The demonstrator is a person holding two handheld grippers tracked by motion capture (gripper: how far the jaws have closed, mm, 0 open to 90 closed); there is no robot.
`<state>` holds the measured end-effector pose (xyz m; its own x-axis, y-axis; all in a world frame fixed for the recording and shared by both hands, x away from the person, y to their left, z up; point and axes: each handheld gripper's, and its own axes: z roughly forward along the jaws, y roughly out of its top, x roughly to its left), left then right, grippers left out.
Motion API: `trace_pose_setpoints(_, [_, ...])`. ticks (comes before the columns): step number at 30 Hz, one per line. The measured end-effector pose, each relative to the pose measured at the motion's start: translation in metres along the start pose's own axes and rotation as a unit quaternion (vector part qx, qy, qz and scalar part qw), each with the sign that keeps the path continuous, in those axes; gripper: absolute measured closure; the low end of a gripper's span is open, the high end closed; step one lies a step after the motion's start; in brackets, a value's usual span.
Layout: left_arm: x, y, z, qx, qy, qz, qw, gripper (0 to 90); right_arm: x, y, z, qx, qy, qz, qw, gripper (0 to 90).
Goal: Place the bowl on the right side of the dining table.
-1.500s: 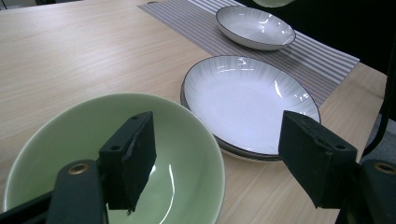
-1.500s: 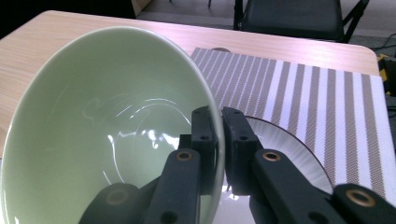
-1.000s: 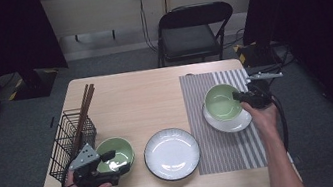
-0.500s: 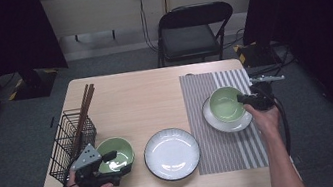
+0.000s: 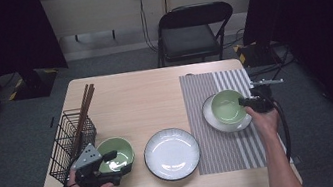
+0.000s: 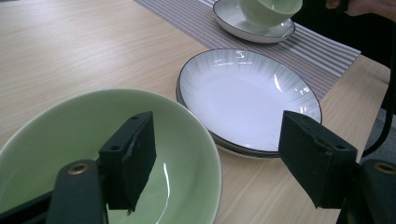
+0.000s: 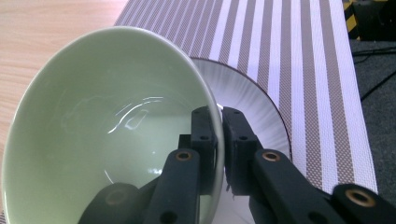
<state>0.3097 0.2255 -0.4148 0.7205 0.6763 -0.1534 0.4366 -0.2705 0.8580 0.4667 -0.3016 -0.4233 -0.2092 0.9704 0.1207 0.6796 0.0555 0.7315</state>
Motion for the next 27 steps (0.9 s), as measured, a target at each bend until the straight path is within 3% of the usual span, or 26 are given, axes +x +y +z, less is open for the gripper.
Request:
trace_pose_setpoints(10, [0.001, -0.001, 0.0, 0.001, 0.003, 0.0, 1.0, 27.6, -0.005, -0.004, 0.007, 0.019, -0.008, 0.01, 0.9997, 83.9])
trace_pose_setpoints(18, [0.001, -0.001, 0.0, 0.005, 0.003, 0.002, 1.0, 27.6, -0.004, -0.004, 0.012, 0.02, -0.01, 0.012, 0.9997, 84.2])
trace_pose_setpoints(23, [0.0, -0.002, 0.001, 0.004, 0.003, 0.002, 1.0, 27.6, -0.008, -0.006, 0.014, 0.021, -0.007, 0.027, 0.9994, 84.3])
trace_pose_setpoints(27, [-0.001, -0.002, 0.002, 0.007, 0.0, 0.002, 1.0, 27.6, -0.008, -0.005, 0.016, 0.023, -0.008, 0.022, 0.9995, 84.3])
